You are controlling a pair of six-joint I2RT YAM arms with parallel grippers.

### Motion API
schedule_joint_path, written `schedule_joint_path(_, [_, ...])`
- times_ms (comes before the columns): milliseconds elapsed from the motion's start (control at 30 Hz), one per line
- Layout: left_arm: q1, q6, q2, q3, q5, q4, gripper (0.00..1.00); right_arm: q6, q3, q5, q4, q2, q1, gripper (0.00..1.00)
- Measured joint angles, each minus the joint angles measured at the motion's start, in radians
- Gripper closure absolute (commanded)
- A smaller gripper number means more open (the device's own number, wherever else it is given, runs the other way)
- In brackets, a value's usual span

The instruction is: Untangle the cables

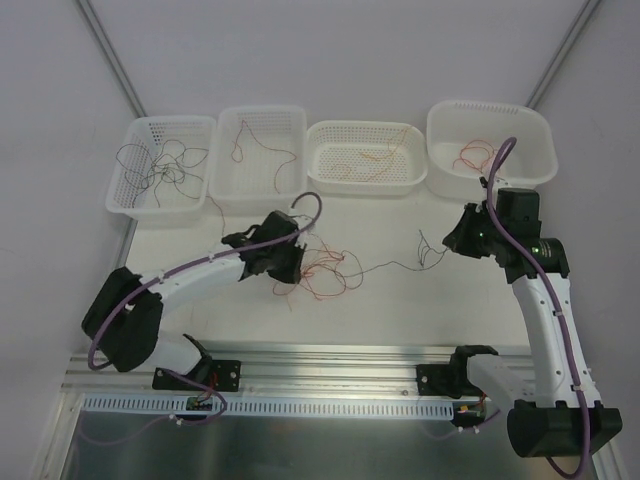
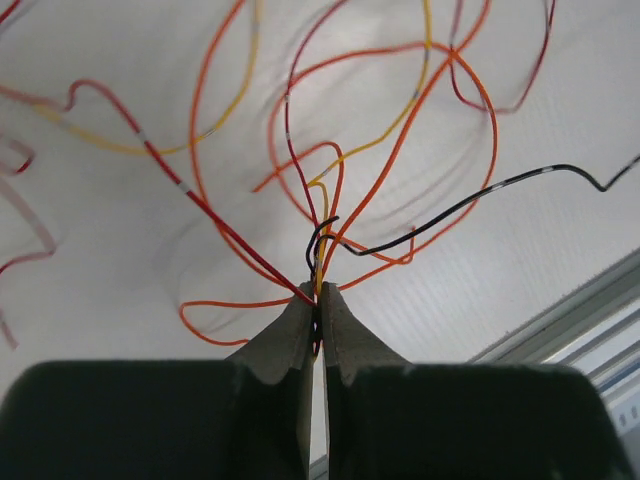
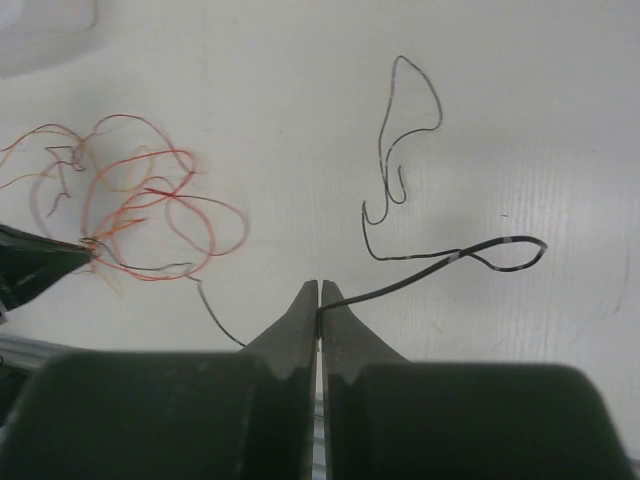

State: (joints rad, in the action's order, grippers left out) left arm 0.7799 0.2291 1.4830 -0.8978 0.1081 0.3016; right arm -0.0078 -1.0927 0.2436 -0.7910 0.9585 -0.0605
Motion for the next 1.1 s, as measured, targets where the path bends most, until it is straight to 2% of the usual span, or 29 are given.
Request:
schedule_joint_path(200, [-0.357,0.121,-0.258,0.153,0.026,0.011,1.00,-0.004,-0.001,-0.084,-0.035,0.000,0.043,0.99])
schedule_joint_path(400, [-0.630,0.231,-0.343,0.245,0.135,0.023,1.00,-0.003,-0.010,-0.108,-0.058,0.002,0.070,0.99])
schedule_joint_path(533, [-0.732,0.277,-0.349,0.278,0.143,0.053,1.00,-0.003,-0.053,-0.117,-0.079,0.004,0.098,0.99])
schedule_joint_path(700, [-0.794,0.312,-0.362,0.283,0.124,0.082,1.00,-0.004,-0.190,-0.106,-0.097,0.020,0.122,0.99])
schedule_joint_path(800, [-0.808,0.314,-0.367,0.282,0.122,0.086,0.99,-0.002,-0.274,-0.046,-0.093,0.034,0.127,0.99])
schedule_joint_path(900, [-0.807,0.306,-0.367,0.282,0.157,0.091,0.88,0.009,-0.324,0.061,-0.074,0.045,0.127,0.99])
schedule_joint_path(933, [-0.805,0.302,-0.367,0.282,0.174,0.092,0.76,0.014,-0.338,0.095,-0.072,0.051,0.127,0.99])
schedule_joint_path(1033, [-0.797,0.276,-0.376,0.282,0.215,0.100,0.50,0.022,-0.373,0.185,-0.069,0.078,0.106,0.99])
schedule_joint_path(1067, [-0.786,0.269,-0.388,0.282,0.232,0.104,0.35,0.022,-0.377,0.201,-0.066,0.084,0.092,0.99])
schedule_joint_path(1100, [-0.769,0.258,-0.405,0.282,0.237,0.105,0.26,0.021,-0.378,0.219,-0.064,0.091,0.066,0.99])
